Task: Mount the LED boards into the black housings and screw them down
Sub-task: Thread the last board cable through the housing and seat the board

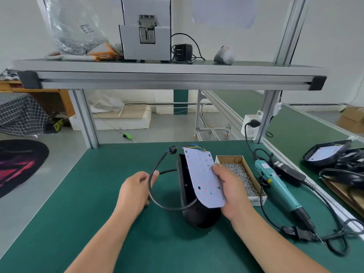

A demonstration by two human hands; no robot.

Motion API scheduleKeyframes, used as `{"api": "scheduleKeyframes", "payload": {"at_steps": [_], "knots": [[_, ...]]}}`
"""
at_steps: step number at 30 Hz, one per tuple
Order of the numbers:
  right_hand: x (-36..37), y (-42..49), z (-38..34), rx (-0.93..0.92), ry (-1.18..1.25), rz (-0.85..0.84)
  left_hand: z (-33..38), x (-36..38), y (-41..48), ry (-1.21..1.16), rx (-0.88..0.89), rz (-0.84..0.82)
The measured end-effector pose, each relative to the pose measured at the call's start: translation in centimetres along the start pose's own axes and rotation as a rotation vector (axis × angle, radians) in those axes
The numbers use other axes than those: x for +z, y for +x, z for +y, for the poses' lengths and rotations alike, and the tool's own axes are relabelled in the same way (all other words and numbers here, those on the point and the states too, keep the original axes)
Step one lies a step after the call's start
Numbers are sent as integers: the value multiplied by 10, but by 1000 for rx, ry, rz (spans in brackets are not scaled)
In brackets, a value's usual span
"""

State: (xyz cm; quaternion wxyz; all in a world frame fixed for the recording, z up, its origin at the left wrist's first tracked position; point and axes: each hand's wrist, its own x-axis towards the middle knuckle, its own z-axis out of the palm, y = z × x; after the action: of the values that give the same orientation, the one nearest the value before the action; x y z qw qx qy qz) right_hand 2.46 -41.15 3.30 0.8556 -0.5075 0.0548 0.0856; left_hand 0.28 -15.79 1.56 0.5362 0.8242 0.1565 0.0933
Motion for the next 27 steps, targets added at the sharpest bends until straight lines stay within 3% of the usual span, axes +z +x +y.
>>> {"api": "scheduleKeyframes", "payload": {"at_steps": [3,6,10,12,14,19,23,27], "knots": [[2,0,5,8,10,-10,4,5,-1,-672,-166,-19],[4,-1,7,25,78,-15,4,3,-3,-1163,-209,-95],[7,-2,10,37,85,-41,6,-3,3,-1481,-237,-73],[8,-2,12,34,69,-64,9,-3,4,-1376,-210,-15],[9,-2,12,27,56,-80,8,-7,4,-1118,-87,22],[9,1,9,32,119,-69,12,-5,-12,-86,240,2],[5,0,5,11,125,-53,13,13,-22,143,320,-133],[5,-1,5,12,123,-41,8,18,-23,223,366,-213]]}}
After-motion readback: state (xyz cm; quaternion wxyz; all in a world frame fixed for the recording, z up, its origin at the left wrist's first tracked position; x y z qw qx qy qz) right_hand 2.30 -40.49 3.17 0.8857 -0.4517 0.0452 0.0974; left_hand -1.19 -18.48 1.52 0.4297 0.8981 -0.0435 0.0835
